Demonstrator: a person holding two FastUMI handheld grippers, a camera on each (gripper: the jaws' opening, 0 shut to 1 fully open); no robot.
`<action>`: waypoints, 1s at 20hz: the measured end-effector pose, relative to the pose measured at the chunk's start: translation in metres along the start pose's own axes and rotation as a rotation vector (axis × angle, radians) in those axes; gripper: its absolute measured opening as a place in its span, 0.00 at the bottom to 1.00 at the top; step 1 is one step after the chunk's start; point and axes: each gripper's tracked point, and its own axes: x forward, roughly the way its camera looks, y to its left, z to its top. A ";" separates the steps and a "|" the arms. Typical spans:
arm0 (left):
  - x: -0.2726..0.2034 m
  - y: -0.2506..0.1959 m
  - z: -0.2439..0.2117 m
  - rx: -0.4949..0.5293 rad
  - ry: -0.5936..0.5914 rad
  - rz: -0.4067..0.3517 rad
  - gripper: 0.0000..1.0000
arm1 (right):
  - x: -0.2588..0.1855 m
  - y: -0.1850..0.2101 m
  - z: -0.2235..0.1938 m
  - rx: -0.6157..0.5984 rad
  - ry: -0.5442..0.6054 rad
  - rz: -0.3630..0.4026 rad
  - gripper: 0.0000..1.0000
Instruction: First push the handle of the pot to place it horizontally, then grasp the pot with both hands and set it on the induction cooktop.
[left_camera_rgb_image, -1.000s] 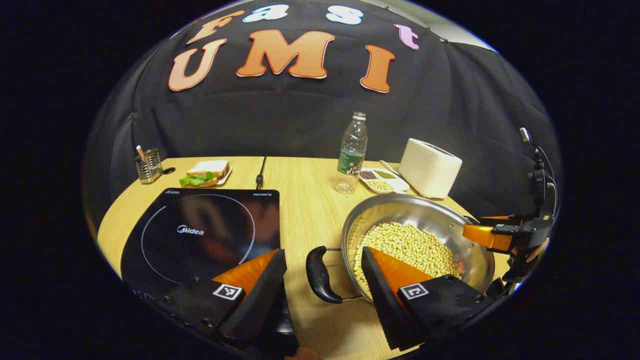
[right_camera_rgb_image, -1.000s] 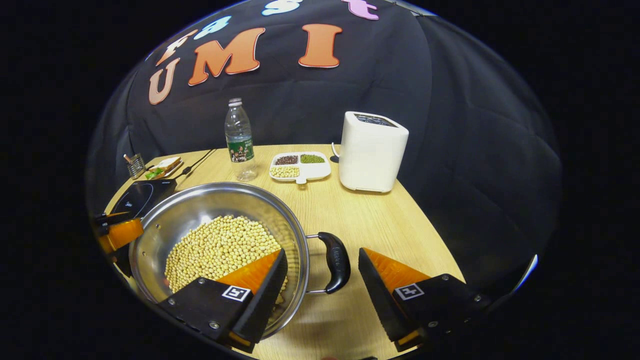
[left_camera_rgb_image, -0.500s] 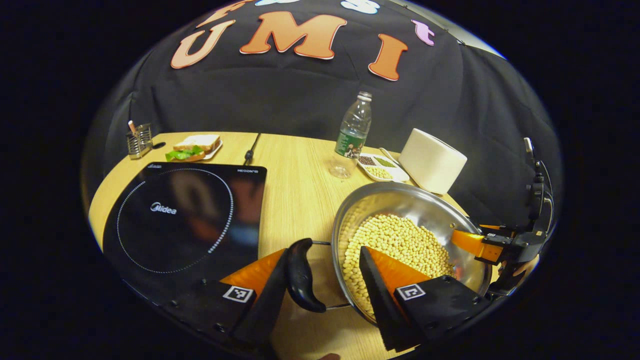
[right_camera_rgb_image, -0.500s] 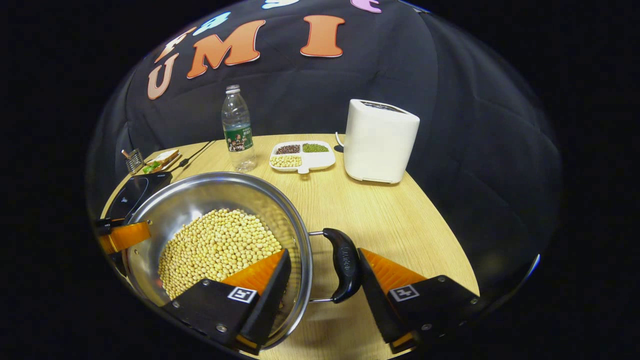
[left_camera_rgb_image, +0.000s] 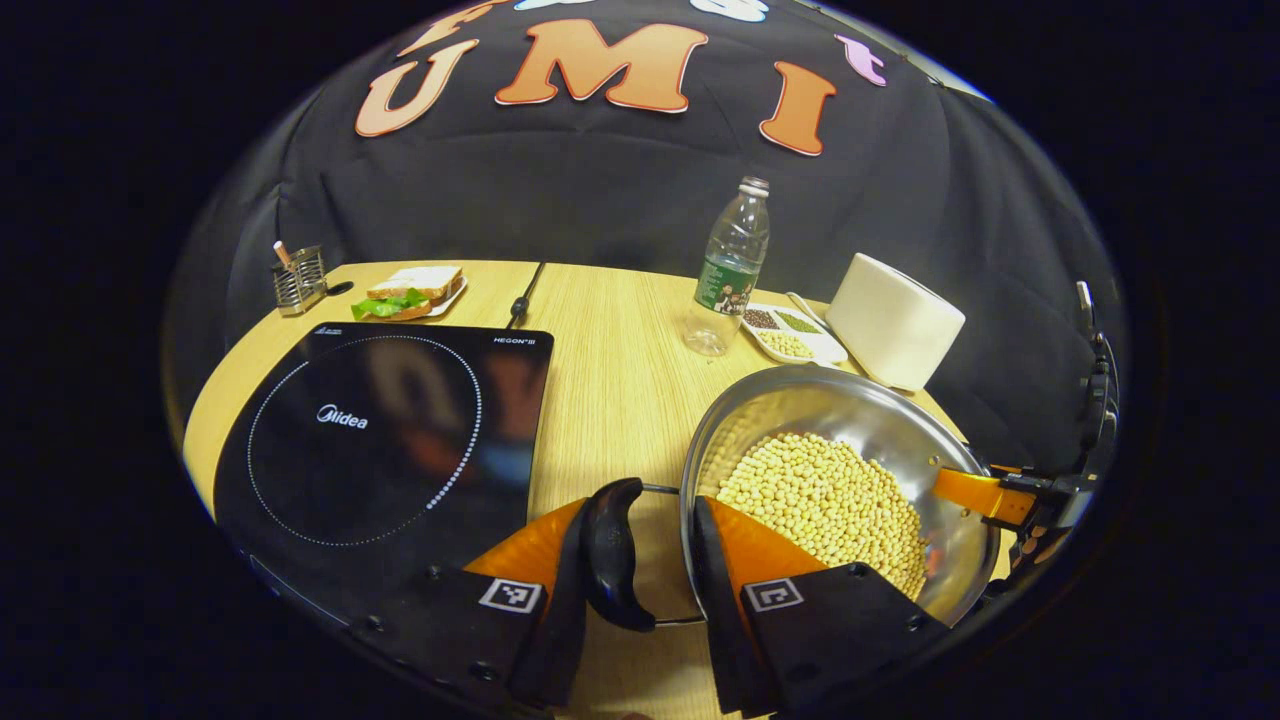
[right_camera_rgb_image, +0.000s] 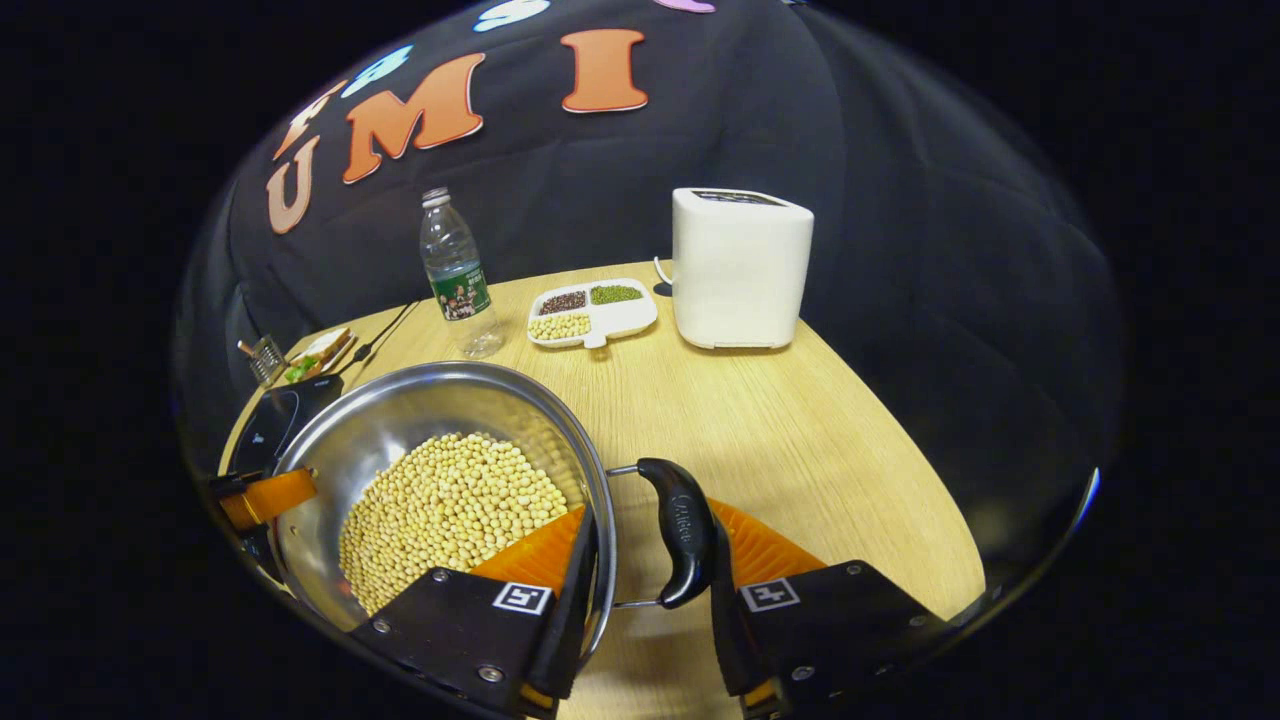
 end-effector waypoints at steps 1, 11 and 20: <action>-0.003 0.000 0.005 0.013 -0.012 0.002 0.59 | -0.003 -0.001 0.001 0.001 -0.007 0.001 0.54; -0.049 0.021 0.049 -0.017 -0.059 -0.023 0.59 | -0.053 0.032 0.042 0.025 -0.093 0.013 0.54; -0.096 0.083 0.084 -0.071 -0.106 0.006 0.61 | -0.084 0.101 0.077 -0.032 -0.152 0.066 0.53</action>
